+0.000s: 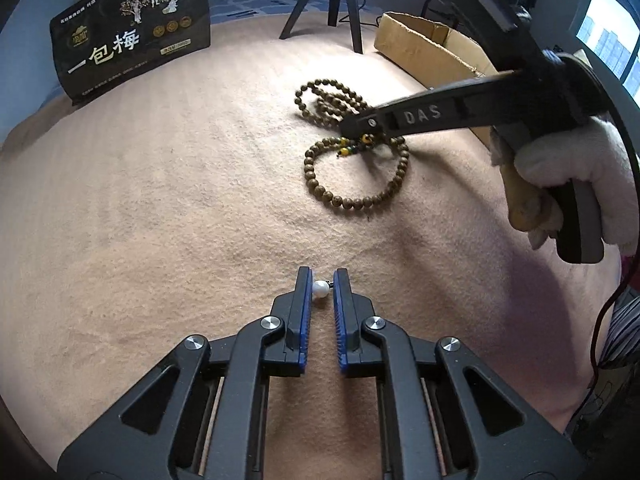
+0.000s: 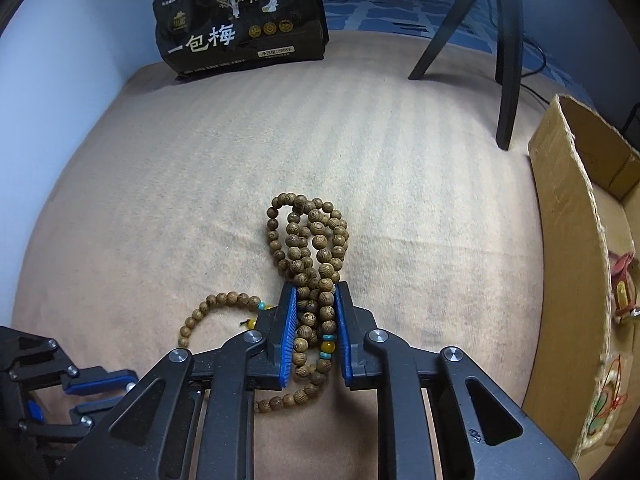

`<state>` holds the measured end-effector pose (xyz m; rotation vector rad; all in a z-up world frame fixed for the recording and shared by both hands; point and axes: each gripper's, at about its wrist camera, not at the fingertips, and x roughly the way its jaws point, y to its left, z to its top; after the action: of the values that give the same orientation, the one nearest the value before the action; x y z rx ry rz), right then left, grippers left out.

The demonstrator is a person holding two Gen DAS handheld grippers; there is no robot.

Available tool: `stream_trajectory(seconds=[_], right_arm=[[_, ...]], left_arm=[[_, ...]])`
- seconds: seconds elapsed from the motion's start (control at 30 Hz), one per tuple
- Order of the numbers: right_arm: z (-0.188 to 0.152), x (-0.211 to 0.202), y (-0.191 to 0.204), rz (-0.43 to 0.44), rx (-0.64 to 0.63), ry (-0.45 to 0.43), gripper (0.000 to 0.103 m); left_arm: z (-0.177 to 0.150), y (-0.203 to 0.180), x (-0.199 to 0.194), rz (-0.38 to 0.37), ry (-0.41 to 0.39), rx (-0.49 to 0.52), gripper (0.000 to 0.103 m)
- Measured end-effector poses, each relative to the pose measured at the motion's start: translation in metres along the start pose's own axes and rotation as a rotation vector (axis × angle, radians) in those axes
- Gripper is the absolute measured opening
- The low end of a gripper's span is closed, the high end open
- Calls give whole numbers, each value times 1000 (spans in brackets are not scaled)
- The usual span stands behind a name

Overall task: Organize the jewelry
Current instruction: 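Lift the beads with the right tool while the left tool carries the earring to the box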

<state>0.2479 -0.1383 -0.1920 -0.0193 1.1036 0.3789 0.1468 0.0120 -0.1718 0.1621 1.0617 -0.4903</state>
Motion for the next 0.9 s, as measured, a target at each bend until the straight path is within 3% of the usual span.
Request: stream_trajectory(seconds=[0.57, 0.9], right_arm=[[-19, -62, -6, 29, 6, -75, 15], [-31, -116, -19, 37, 3, -135, 15]], left_arm=[[7, -13, -36, 22, -72, -17, 8], [29, -29, -56, 3, -136, -22, 8]])
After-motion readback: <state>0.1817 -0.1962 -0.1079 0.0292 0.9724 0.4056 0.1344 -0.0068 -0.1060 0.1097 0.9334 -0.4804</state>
